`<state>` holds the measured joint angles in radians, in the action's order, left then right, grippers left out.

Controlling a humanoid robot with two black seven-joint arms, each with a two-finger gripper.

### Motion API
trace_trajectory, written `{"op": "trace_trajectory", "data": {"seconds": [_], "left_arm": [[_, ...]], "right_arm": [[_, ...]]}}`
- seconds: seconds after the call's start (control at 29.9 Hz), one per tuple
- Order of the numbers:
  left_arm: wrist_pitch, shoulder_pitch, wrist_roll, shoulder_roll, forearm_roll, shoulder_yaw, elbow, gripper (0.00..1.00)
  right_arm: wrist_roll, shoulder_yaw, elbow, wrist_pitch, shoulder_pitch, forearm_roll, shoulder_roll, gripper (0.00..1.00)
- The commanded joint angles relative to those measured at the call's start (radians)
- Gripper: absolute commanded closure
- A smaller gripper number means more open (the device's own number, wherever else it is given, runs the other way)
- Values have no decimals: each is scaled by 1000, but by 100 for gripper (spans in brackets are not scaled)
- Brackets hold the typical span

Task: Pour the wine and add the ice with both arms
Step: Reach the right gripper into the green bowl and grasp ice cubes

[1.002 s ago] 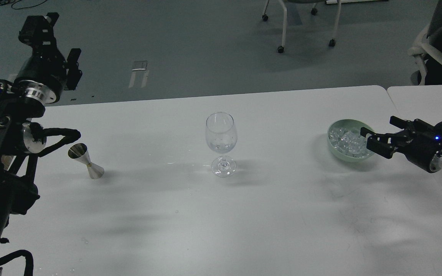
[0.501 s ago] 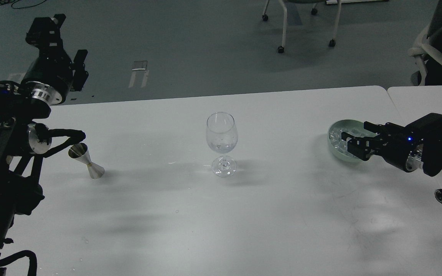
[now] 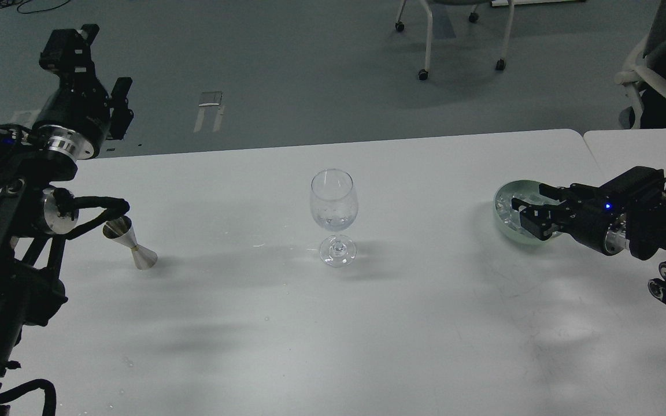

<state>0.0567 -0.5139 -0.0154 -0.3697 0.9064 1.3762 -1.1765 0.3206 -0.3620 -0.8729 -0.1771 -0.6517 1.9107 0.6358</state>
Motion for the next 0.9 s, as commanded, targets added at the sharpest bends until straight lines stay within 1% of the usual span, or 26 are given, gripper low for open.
{"op": "trace_trajectory", "data": {"seconds": [0.0,0.17,0.27,0.4,0.47,0.5,0.6,0.87], "left_arm": [[0,0,2,-2,-1,0,2,3],[0,2,2,0,0,0,2,3],[0,5,3,0,0,0,2,3],[0,5,3,-2,0,0,3,3],[0,5,3,-2,0,0,3,3],[0,5,3,-2,-1,0,3,3],[0,5,3,-2,-1,0,3,3],[0,5,3,-2,-1,0,5,3]], "right_arm": [[0,17,2,-1,-2,2,-2,37],[0,25,3,1,-3,4,-2,39],[0,25,5,1,-5,4,-2,41],[0,25,14,1,-11,4,-2,47],[-2,26,18,1,-12,4,-2,47],[-2,26,18,1,-16,4,-4,50],[-3,28,18,1,-16,5,-4,54],[-3,28,22,7,-16,5,-4,51]]}}
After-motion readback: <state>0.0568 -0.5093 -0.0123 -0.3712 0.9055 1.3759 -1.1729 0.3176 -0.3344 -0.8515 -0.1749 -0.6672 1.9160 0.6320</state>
